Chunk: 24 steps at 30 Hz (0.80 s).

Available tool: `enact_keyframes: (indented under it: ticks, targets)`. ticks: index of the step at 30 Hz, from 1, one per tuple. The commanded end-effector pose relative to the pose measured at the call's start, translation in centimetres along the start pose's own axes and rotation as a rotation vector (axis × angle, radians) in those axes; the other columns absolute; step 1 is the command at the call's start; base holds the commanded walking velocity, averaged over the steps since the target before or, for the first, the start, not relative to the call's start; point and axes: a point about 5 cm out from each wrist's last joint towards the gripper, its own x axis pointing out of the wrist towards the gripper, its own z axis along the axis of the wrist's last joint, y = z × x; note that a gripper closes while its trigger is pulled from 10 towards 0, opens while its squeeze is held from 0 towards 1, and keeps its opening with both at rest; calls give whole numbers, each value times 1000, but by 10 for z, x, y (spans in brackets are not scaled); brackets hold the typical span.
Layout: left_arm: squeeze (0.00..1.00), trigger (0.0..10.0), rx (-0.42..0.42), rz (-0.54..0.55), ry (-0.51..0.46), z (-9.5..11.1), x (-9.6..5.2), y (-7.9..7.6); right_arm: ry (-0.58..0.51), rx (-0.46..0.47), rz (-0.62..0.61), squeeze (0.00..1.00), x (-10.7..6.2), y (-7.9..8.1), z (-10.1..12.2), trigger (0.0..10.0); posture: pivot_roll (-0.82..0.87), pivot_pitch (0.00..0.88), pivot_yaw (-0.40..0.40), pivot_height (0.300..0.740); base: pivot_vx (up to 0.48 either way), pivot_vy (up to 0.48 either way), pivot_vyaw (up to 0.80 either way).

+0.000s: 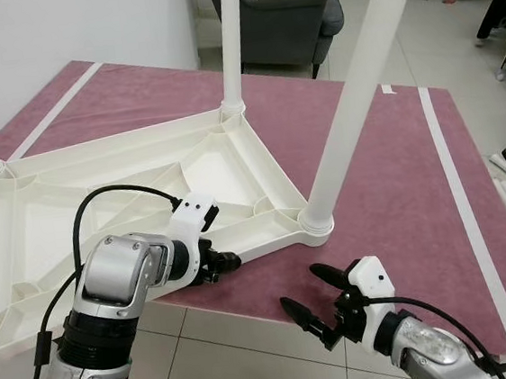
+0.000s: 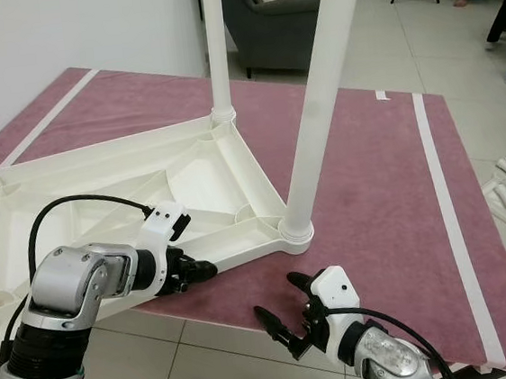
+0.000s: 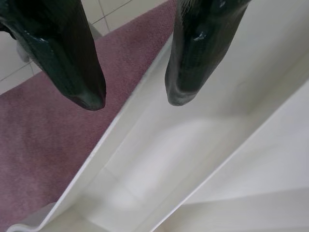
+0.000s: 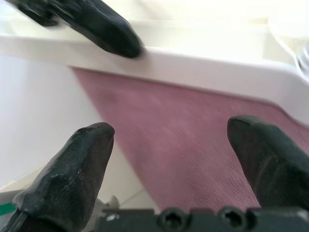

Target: Building children table

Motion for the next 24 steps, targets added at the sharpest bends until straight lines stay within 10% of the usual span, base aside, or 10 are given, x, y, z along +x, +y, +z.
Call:
enact_keyframes:
  ticks: [1,24]
  targets:
    - [0,10000,751,-17,-814,76,-35,-33,-1,9,14,0,-2,1,0,10000,91,0,3,740,0,0,0]
    - [0,10000,751,-17,-814,76,-35,-33,-1,9,14,0,-2,1,0,10000,91,0,3,740,0,0,0]
